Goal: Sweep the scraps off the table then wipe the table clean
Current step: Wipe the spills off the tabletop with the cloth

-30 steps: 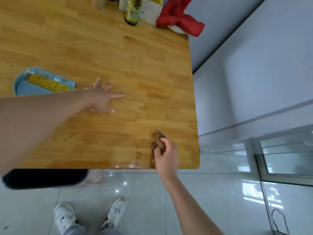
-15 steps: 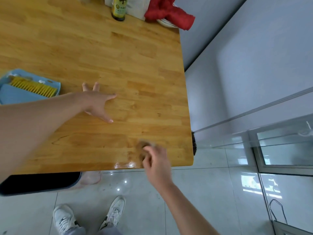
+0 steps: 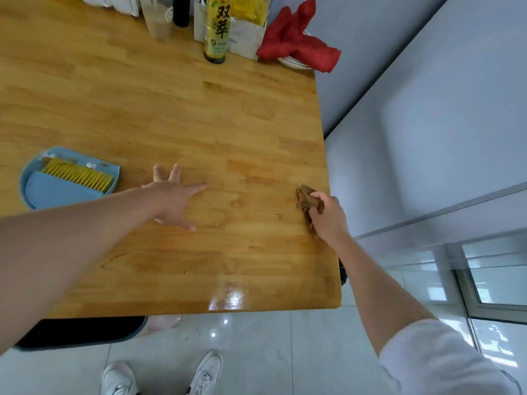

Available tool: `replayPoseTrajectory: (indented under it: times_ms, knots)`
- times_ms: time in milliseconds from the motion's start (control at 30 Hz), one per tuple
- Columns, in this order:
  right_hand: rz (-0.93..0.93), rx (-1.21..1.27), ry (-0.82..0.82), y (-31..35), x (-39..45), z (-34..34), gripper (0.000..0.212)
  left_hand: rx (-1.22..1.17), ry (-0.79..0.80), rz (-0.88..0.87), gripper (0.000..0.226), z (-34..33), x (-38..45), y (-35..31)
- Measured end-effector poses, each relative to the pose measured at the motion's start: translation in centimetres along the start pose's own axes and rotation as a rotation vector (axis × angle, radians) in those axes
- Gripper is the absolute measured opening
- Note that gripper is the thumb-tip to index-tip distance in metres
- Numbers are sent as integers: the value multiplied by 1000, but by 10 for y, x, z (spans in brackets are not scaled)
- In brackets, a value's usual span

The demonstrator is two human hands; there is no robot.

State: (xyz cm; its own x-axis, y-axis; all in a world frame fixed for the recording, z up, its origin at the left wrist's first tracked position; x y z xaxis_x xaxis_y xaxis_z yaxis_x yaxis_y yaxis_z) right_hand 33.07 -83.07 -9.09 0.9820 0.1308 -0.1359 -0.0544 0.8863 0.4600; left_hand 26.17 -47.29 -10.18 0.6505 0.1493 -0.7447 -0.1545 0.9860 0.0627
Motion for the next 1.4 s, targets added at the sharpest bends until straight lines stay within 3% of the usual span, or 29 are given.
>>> replayPoseTrajectory:
  times_ms: [100,200,267,300,367,433,500,600,633,700,767,900,1000,1067,1133,1167,1233,1300,1400]
  knots:
    - [-95,94,-68,-21,-88,-7,20,-10,-2,-12,113,3,-2,-1]
    - [-211,41,-161,-30,-157,-17,29,-11,4,-10,113,3,-5,-1]
    - [-101,39,-170,10,-172,-40,29,4,2,-9,113,4,-8,-3]
    - [38,59,-91,47,-172,-58,28,17,5,-10,112,5,-9,-4]
    - [376,58,232,118,-179,-107,27,28,16,1,112,4,-11,-3]
    - [517,2,386,131,-166,-113,27,38,27,15,111,4,-13,-2]
    - [310,-63,272,91,-137,-81,26,52,41,10,111,6,-15,-2]
    - [-374,145,-174,0,-131,-21,28,79,42,9,111,4,-13,-3]
    - [-475,111,-268,0,-138,-21,31,90,44,11,111,5,-12,-2]
    - [-376,-58,-302,54,-140,-52,36,125,56,-10,107,7,-8,-6]
    - [-92,-37,-251,143,-139,-108,35,128,64,-61,93,12,-4,-7]
    - [340,39,110,270,-167,-193,30,-97,22,-295,66,33,-2,26]
    - [254,37,224,246,-165,-174,30,-130,-34,-382,59,42,-8,78]
    - [-45,48,92,200,-158,-142,29,-97,-107,-372,58,44,-8,111]
    - [-409,138,-163,178,-159,-128,32,-81,-186,-327,60,50,-4,146]
    - [-488,126,-228,194,-157,-135,34,-83,-217,-273,63,53,-1,165]
    - [-410,92,-235,251,-147,-171,35,-145,-229,-107,78,53,3,197]
    - [-164,97,-182,324,-138,-213,33,-208,-181,62,104,42,1,222]
    - [19,121,-74,387,-145,-247,33,-186,-168,131,132,20,-13,227]
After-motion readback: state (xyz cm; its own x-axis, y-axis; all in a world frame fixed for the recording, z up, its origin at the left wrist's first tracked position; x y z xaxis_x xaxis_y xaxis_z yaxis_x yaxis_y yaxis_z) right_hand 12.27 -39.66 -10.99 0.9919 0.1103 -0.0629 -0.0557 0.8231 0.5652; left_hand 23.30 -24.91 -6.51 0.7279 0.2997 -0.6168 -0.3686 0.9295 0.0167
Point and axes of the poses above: each hand's wrist, its own x-axis towards the middle knuckle, its own z-axis out of the back of the hand, y = z × x, the point moved 8 cm from there along x, towards the middle knuckle, and after that the axes turned 11 degrees about z, right-handed, at the moved point
